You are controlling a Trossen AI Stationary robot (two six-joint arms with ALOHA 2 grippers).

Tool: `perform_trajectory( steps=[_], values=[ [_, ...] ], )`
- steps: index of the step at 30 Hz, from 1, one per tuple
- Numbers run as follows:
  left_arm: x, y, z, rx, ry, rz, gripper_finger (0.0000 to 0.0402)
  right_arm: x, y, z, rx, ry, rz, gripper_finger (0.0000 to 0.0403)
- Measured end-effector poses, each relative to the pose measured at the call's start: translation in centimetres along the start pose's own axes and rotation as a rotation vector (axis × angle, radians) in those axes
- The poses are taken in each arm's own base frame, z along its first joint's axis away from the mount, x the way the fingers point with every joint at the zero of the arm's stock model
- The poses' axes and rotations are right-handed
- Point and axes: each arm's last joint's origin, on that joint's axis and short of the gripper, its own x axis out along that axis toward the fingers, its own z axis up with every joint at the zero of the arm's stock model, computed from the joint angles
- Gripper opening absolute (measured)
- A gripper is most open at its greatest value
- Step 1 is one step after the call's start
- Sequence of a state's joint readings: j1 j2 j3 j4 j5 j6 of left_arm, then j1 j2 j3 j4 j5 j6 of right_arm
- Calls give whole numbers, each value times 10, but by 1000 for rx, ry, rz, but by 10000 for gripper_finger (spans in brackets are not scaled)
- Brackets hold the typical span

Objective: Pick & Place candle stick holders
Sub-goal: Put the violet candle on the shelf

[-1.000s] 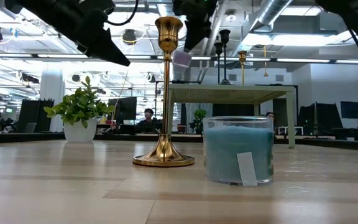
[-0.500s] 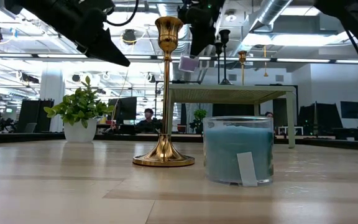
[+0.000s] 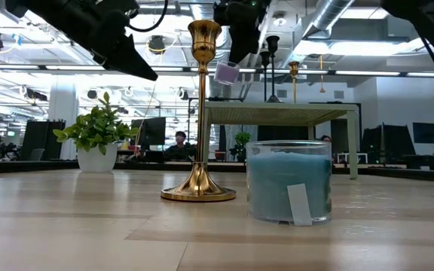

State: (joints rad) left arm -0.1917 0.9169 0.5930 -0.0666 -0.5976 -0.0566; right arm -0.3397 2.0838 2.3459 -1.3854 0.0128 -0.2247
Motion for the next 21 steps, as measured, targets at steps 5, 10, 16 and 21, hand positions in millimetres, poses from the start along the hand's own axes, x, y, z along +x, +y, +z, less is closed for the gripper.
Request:
perform_trajectory(
  steps=[5,10,16,21],
  values=[
    [0,0,0,0,0,0,8,0,1,0,-13,-2,33,0],
    [0,0,0,2,4,0,6,9,1,-1,-13,6,42,0],
    [0,0,-1,2,5,0,8,24,1,1,-17,-6,11,0],
    [0,0,-1,2,5,0,6,23,-5,0,-1,-10,2,0]
  ],
)
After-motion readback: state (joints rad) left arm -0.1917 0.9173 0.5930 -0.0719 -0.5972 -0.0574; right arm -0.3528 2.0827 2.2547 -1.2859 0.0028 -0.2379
